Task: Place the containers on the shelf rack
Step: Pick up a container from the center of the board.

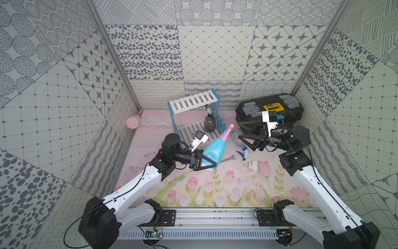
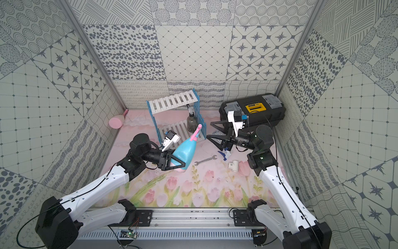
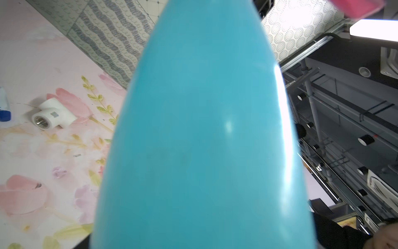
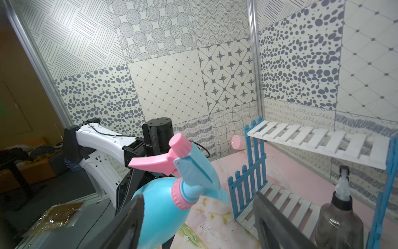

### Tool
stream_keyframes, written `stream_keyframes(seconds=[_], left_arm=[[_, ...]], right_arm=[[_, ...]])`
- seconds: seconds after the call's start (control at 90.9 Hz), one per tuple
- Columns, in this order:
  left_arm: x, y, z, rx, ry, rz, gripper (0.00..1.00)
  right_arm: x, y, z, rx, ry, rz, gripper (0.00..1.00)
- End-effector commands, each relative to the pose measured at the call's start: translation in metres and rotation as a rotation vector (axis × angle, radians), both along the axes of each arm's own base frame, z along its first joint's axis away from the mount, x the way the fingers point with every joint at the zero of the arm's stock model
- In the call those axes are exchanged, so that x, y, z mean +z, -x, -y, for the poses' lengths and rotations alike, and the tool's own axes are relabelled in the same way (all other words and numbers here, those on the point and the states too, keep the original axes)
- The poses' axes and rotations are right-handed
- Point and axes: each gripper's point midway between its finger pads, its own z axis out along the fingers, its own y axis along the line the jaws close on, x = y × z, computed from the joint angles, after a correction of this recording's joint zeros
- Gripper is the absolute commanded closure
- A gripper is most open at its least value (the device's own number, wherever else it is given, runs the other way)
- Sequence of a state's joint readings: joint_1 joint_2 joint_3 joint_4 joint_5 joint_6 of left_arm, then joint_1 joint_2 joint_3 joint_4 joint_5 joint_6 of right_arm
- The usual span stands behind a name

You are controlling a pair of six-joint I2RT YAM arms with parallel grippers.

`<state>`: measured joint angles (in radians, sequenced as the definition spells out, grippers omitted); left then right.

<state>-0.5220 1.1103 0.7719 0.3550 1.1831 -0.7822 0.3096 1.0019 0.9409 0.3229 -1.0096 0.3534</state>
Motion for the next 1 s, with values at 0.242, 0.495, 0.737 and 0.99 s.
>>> stream_keyframes(seconds=[0.242, 0.495, 0.737, 0.99], left_arm=[[0.026, 0.05, -0.024, -0.304, 0.031, 0.016, 0.37], [0.026, 0.053, -0.026, -0.338, 0.021, -0.014, 0.38], [0.023, 0.051, -0.025, -0.349, 0.016, -0.032, 0.39], [0.018, 0.048, -0.024, -0.352, 0.011, -0.05, 0.4]], right_arm=[[-0.007, 0.024, -0.037, 0.181, 0.132, 0.097, 0.43], [-0.007, 0.047, -0.045, 0.28, 0.152, 0.101, 0.54], [0.002, 0.067, -0.045, 0.346, 0.138, 0.116, 0.61], [0.006, 0.084, -0.042, 0.395, 0.129, 0.113, 0.7]])
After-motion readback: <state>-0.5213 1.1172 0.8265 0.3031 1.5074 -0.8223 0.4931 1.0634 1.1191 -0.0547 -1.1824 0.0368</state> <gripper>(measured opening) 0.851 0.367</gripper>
